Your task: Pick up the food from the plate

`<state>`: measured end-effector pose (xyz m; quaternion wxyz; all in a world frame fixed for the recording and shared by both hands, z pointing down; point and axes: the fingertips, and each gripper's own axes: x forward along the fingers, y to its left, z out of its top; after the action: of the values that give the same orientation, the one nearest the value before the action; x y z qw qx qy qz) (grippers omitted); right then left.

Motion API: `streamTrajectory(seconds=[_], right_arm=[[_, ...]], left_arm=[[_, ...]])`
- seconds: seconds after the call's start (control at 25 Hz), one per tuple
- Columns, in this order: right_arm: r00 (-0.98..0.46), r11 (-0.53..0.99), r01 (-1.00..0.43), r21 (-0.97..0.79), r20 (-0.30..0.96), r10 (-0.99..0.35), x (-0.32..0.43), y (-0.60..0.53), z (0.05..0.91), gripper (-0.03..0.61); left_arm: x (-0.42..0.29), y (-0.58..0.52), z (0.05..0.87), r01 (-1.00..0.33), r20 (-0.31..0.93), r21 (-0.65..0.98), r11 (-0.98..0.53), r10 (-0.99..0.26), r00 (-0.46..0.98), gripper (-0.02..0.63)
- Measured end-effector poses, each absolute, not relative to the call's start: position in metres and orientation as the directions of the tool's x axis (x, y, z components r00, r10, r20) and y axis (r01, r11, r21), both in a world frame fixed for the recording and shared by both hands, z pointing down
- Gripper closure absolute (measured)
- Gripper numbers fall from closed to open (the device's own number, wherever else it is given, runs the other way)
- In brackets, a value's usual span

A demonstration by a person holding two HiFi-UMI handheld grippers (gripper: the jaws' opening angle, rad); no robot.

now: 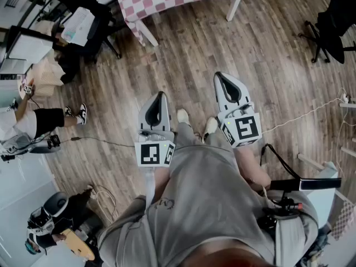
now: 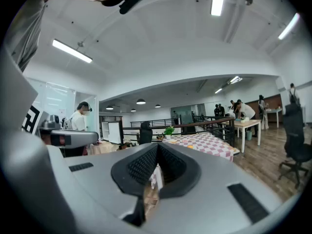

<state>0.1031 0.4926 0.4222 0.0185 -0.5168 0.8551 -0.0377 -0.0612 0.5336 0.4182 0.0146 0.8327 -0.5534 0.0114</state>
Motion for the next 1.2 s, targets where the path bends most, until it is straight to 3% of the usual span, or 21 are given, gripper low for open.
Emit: streamTrajectory(seconds=[0.16, 0.4, 0.84, 1.2], right_arm=[[-0.499, 0.492, -0.864, -0.109, 0.057, -0.865, 0.121, 0.537, 0.42, 0.565], [-0.488, 0.483, -0.871, -0.093, 0.034, -0.872, 0.14, 0.56, 0.403, 0.565], [-0.61, 0.609, -0.792, -0.041, 0.092, -0.787, 0.141, 0.58, 0.42, 0.563], [-0.613, 0.613, -0.789, -0.034, 0.101, -0.783, 0.142, 0.56, 0.412, 0.563]], left_arm=[[-0.009, 0.573, 0.41, -0.884, 0.091, 0.038, -0.466, -0.88, 0.467, 0.606], [0.03, 0.575, 0.374, -0.84, 0.006, -0.027, -0.541, -0.841, 0.541, 0.606], [0.018, 0.62, 0.383, -0.92, -0.034, 0.041, -0.389, -0.921, 0.388, 0.606], [0.008, 0.6, 0.365, -0.941, -0.083, 0.042, -0.335, -0.94, 0.33, 0.606]])
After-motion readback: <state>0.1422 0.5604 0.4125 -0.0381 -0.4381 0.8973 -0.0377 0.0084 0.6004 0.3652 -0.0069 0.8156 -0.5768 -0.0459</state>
